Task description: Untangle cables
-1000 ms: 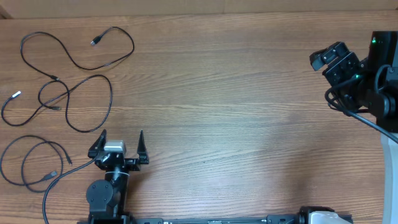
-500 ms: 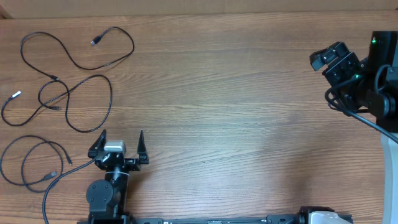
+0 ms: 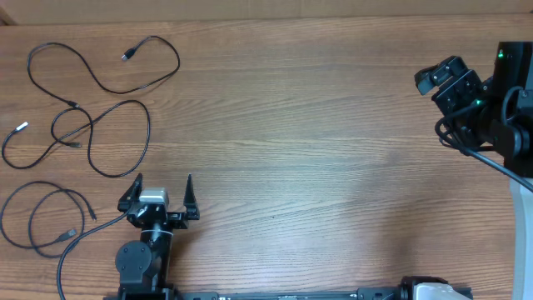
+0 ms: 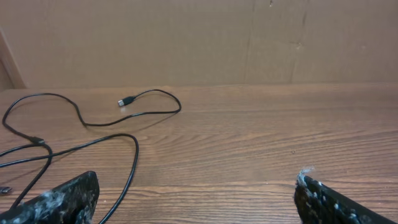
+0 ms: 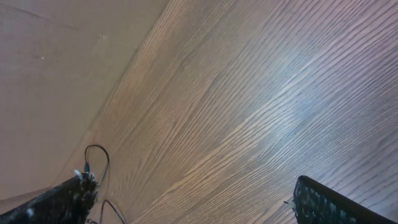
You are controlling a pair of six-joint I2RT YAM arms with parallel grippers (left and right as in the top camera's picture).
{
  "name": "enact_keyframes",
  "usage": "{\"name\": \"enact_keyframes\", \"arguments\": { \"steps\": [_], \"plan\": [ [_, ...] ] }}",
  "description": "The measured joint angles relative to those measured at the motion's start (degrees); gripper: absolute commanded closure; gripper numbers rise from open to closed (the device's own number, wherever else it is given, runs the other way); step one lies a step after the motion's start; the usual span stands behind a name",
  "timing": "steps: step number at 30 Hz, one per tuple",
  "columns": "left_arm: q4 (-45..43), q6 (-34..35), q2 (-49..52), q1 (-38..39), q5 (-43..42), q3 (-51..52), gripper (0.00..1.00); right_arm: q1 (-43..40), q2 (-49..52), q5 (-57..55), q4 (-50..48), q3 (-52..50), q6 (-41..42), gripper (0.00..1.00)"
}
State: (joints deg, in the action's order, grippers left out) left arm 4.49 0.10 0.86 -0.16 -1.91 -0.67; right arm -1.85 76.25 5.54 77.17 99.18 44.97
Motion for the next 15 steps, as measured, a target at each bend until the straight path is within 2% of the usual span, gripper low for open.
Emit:
{"name": "enact_keyframes", "arguments": {
  "steps": [15],
  "plan": [
    [0.0, 0.0, 0.0, 0.0, 0.0, 0.0, 0.0, 0.0, 0.63, 0.0, -0.02, 0.0, 0.0, 0.0]
  ]
}}
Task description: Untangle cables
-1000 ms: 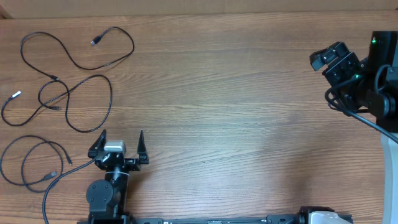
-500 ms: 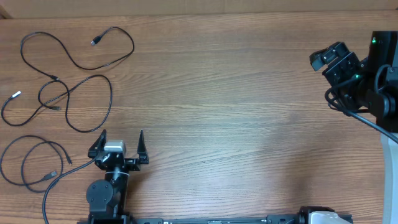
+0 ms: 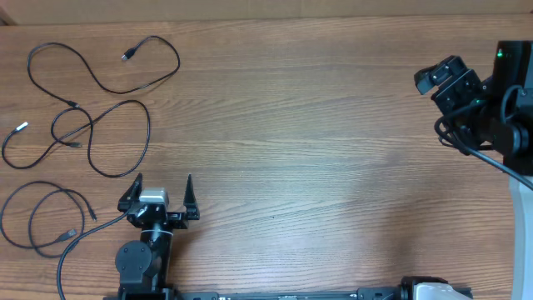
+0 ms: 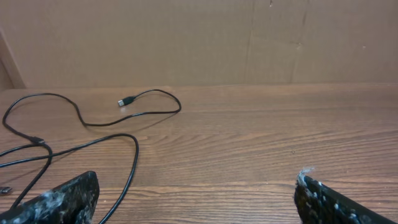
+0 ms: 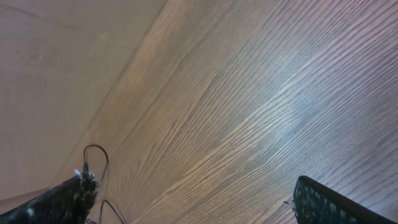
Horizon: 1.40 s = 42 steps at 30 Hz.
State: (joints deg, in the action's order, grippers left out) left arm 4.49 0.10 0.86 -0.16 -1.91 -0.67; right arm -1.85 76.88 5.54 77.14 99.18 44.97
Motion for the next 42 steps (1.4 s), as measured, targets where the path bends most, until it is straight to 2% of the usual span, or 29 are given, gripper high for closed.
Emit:
{"name": "enact_keyframes", "arguments": {
  "steps": [19, 28, 35, 42],
  "plan": [
    [0.0, 0.0, 0.0, 0.0, 0.0, 0.0, 0.0, 0.0, -0.13, -0.02, 0.0, -0.02, 0.0, 0.0],
    [0.0, 0.0, 0.0, 0.0, 0.0, 0.0, 0.01, 0.0, -11.02, -0.76, 0.11, -0.02, 0.0, 0.0],
    [0.0, 0.0, 0.0, 0.0, 0.0, 0.0, 0.0, 0.02, -19.58, -11.28, 4.81, -3.56, -0.17, 0.0],
    [-0.02, 0.0, 0.0, 0.0, 0.0, 0.0, 0.0, 0.0, -29.62, -14.47, -4.02, -14.86, -4.37, 0.0]
  ]
}}
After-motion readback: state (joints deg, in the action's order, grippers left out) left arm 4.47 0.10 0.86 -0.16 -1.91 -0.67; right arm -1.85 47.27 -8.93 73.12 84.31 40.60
